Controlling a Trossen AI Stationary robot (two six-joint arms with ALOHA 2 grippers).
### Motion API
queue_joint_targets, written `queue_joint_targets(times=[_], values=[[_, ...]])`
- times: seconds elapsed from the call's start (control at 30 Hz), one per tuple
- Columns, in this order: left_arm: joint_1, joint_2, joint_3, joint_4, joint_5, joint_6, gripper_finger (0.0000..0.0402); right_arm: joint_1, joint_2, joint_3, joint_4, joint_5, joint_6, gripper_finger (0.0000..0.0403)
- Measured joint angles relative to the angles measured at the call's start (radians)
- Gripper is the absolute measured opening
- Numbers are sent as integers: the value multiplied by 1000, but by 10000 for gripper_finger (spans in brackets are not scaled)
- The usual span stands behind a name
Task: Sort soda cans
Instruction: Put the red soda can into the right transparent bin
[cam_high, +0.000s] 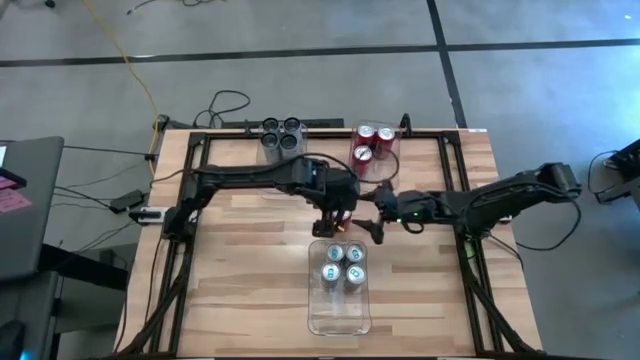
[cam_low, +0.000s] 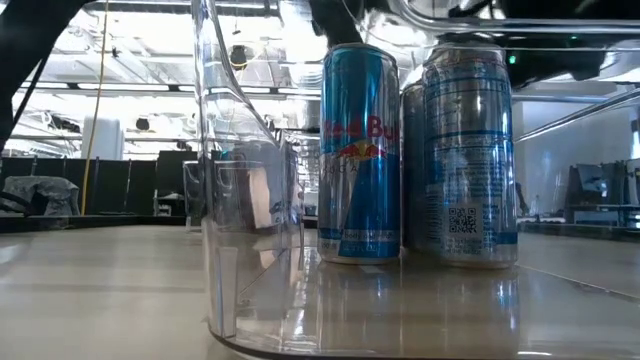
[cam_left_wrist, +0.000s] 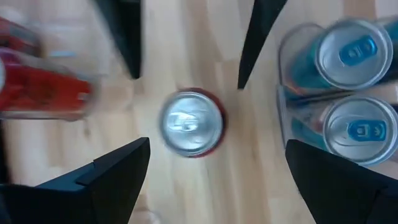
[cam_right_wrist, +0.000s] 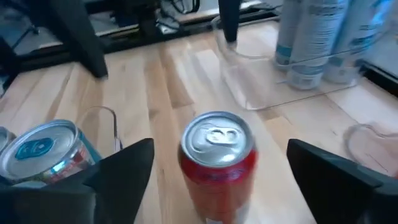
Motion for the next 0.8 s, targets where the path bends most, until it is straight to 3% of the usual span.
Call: queue_joint_targets(times=[0.37,0.8], values=[[-26,-37,-212,75,-24,-89,371,-37,198,140,-77,3,-97,397],[-28,-142,-282,141,-124,-116,371,-67,360,232,-98,-39,-126,399]])
